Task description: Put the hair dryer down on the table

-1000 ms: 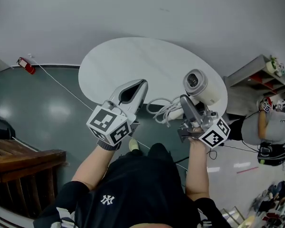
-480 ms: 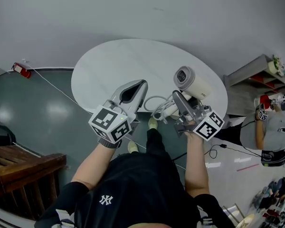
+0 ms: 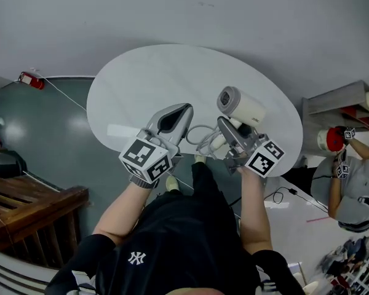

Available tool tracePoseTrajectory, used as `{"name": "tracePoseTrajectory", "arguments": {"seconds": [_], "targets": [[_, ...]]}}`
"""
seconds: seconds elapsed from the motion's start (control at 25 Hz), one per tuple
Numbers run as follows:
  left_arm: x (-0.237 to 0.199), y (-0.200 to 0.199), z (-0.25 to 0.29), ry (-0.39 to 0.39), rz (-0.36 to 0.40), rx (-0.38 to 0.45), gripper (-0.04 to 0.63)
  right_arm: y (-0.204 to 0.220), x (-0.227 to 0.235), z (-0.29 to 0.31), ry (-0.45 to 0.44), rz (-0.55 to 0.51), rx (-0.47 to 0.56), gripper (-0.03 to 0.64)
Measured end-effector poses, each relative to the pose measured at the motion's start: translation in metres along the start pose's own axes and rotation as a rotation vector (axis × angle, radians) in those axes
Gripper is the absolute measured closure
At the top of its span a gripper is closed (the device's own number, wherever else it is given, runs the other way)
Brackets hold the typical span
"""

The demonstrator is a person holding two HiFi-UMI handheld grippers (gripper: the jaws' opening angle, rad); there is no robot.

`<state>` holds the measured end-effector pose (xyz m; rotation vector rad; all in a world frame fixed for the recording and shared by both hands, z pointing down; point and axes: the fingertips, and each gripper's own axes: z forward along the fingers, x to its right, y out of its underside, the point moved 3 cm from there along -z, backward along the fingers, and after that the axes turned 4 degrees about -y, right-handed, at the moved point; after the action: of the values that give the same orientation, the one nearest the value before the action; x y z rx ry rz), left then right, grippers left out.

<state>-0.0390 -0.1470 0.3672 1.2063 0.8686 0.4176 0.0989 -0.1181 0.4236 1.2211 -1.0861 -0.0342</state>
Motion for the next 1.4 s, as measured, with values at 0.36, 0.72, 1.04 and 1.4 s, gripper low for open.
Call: {"name": "tracePoseTrajectory", "arguments": {"seconds": [0.36, 0.72, 1.04, 1.4], "targets": [[-0.04, 0.045, 0.077, -0.052, -0.028, -0.089, 0.595, 0.03, 0.111, 0.028, 0.064, 0.106, -0.162, 0.379], [-0.072, 0.087, 0.121, -0.111, -0.076, -0.17, 0.595, 0.077, 0.195, 0.042, 0.136, 0.236, -0.329, 0.379], [-0.091, 0.116, 0.144, -0.151, -0.098, -0.225, 0.595, 0.101, 0.231, 0.05, 0.182, 0.293, -0.428, 0.379], [-0.102, 0.13, 0.157, -0.19, -0.118, -0.247, 0.595, 0.122, 0.266, 0.05, 0.25, 0.36, -0.503, 0.377]]}}
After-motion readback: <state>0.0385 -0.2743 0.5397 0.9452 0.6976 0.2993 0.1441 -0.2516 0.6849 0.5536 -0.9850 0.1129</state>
